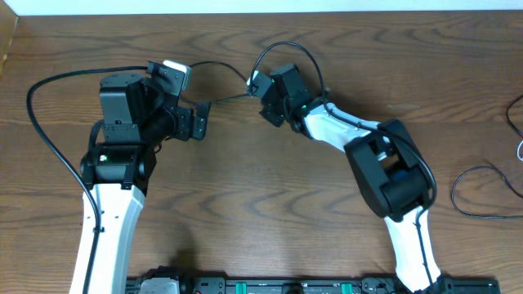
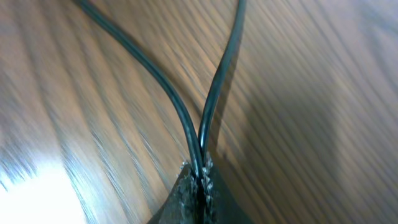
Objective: Untangle cables
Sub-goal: 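Pull the black cable off the table to the right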
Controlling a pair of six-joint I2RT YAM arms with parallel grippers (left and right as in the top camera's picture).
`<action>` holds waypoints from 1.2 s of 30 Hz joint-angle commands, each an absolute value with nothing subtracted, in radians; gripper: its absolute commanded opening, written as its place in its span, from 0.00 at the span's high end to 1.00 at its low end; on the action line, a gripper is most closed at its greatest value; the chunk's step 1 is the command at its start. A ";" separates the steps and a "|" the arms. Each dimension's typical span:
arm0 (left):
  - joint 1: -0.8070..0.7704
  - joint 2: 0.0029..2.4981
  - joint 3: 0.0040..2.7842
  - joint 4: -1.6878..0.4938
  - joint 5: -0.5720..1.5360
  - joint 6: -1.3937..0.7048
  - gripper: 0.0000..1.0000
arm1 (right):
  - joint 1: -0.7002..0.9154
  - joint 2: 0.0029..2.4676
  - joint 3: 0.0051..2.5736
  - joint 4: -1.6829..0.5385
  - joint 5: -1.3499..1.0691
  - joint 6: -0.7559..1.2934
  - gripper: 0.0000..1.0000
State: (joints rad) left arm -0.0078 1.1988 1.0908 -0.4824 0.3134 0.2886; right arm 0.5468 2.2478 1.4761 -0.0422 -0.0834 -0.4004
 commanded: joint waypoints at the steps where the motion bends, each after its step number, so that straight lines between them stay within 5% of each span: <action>1: -0.008 1.193 1.098 -0.493 0.329 0.282 0.01 | 0.530 2.075 1.467 -0.101 0.090 -0.379 0.99; 11: -0.008 1.195 1.097 -0.497 0.328 0.282 0.01 | 0.394 1.628 1.467 -0.316 0.397 -0.378 0.99; 21: -0.008 1.233 1.097 -0.497 0.328 0.282 0.01 | -0.061 1.441 1.467 -0.499 0.646 -0.154 0.99; 28: -0.008 1.306 1.097 -0.497 0.329 0.281 0.01 | -0.438 1.448 1.467 -0.593 0.617 0.077 0.99; 33: -0.008 1.338 1.097 -0.495 0.329 0.282 0.01 | -0.657 1.459 1.467 -0.609 0.347 0.067 0.99; 34: -0.008 1.341 1.097 -0.495 0.329 0.282 0.01 | -0.689 1.465 1.467 -0.611 0.289 0.061 0.96; 36: -0.008 1.344 1.097 -0.496 0.329 0.282 0.01 | -0.742 1.485 1.467 -0.609 0.196 0.047 0.47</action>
